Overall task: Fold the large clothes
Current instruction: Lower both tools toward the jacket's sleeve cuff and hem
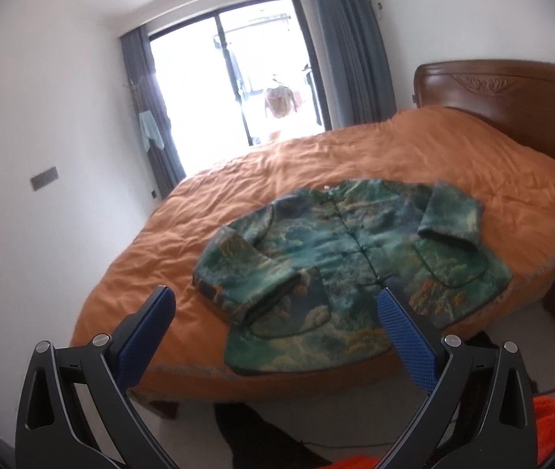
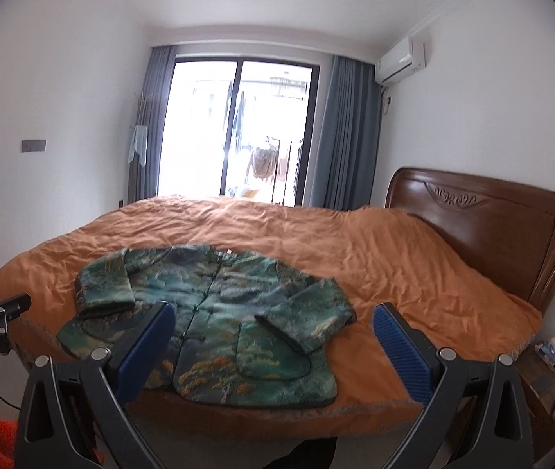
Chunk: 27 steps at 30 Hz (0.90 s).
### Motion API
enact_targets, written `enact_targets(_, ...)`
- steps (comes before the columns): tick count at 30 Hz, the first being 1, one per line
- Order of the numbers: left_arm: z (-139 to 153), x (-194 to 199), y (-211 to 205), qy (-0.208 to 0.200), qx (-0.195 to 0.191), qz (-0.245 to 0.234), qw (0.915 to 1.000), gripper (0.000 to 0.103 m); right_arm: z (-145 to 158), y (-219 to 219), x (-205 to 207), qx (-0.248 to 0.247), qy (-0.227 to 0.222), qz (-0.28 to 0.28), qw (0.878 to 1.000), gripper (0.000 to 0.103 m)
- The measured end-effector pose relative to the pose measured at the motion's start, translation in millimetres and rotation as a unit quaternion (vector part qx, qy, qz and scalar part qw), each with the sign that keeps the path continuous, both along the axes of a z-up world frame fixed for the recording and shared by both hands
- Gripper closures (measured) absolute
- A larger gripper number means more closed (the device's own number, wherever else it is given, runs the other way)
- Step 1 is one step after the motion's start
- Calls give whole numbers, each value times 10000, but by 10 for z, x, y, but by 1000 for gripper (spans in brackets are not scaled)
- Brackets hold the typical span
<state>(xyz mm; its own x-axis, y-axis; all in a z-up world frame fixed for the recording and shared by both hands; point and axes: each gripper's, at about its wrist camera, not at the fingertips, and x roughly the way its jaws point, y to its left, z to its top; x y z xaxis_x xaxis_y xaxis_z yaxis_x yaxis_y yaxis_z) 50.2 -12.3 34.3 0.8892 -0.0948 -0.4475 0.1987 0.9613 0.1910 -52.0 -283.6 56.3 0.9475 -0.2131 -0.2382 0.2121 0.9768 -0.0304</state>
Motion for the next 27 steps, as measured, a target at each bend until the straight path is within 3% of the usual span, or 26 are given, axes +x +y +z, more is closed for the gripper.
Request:
enact_targets(4,210,363,225,56,-484,-136,9987,0,265,-94,31,-168,-811,99,9965,0)
enact_targets(6,192,585,383,217,-682,-7,9974,0,323,-170,134,-118,-991,825,9916,0)
enact_targets(8,56,792,514,421,-945,-12,9946,0,282,-228,368,-15,-649,1356,9886,0)
enact_targets(11,-344,1080,514,727,-1055,-69,9917,0,39,-343,786,-126,-171,1417,9897,0)
enact_targets(14,-866,1429,316,1187,-423,-436,9911,0,-318,-565,1257,-207,366,1174,9922,0)
enact_targets(16,-1205,1641,146,1478,191,-843,9852,0,-620,-748,1628,-172,910,1136,9892,0)
enact_targets(20,-1738,1984,-45,1494,1277,-1154,9737,3,-1266,-942,2193,-294,1865,1282,9736,0)
enact_targets(23,-1966,2249,-51,1836,1527,-1278,9626,19,-1674,-927,2585,-608,2442,1449,9569,1)
enact_targets(27,-1987,2439,15,1942,1440,-1331,9612,19,-2012,-907,2961,-807,2947,1603,9386,1)
